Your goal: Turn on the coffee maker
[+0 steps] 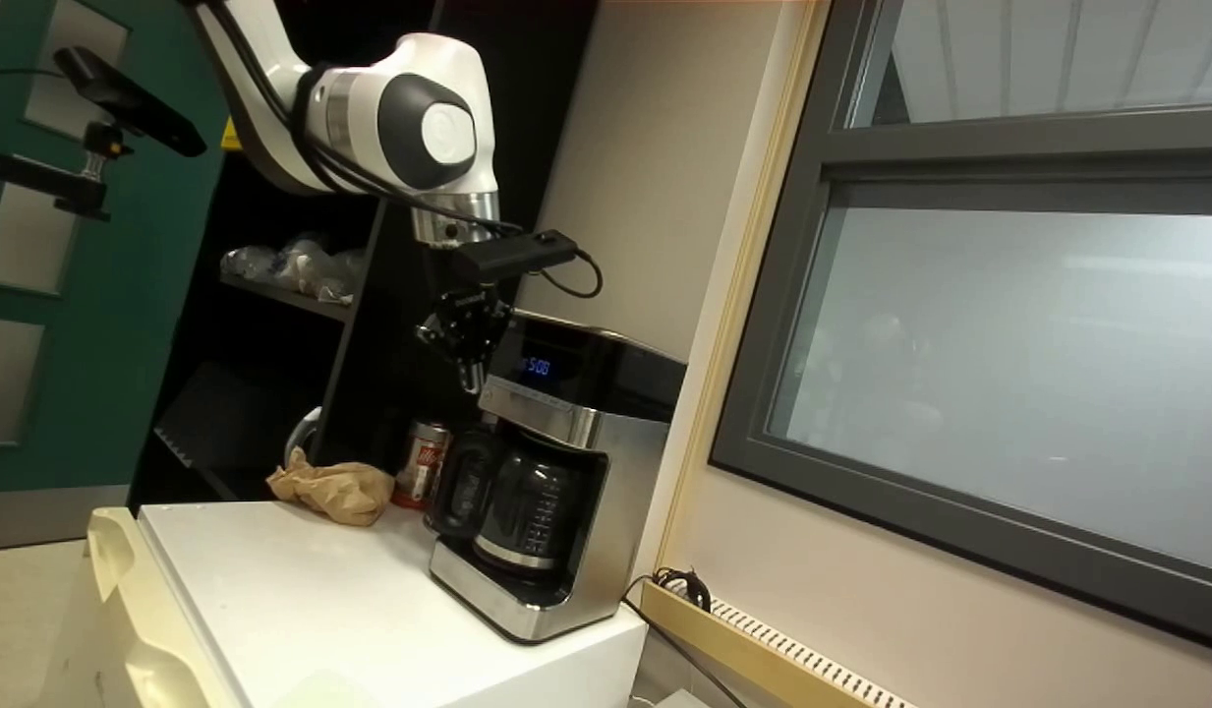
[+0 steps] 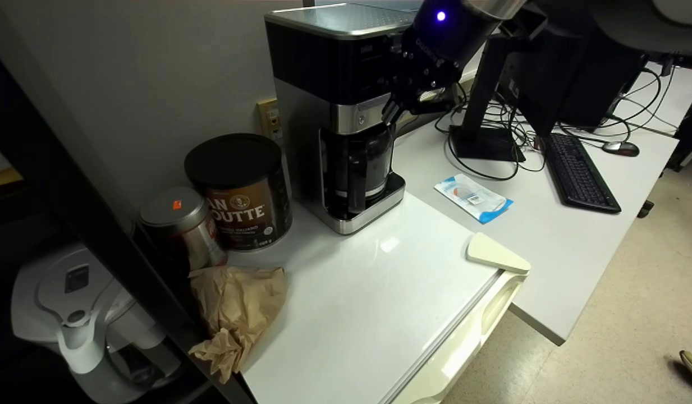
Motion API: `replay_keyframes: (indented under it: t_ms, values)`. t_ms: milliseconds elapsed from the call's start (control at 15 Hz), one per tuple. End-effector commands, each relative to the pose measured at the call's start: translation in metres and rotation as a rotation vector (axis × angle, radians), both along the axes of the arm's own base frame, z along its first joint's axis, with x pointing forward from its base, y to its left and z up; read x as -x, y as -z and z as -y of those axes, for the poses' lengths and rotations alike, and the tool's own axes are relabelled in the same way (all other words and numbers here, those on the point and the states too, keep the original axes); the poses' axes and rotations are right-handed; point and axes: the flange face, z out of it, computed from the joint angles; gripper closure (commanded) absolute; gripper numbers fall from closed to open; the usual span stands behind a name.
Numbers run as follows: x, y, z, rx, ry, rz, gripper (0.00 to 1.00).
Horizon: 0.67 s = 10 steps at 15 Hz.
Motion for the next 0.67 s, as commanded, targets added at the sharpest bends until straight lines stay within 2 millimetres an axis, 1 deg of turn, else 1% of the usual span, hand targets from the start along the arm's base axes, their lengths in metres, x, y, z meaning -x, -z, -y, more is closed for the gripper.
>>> replay_keyframes:
  t_ms: [0,600]
  values:
    - [0.0076,0.0038,-0.0010,-0.004,-0.040,0.039,1.00]
    - [0.0034,0.0075,-0.0027,-0.025,-0.039,0.080,1.00]
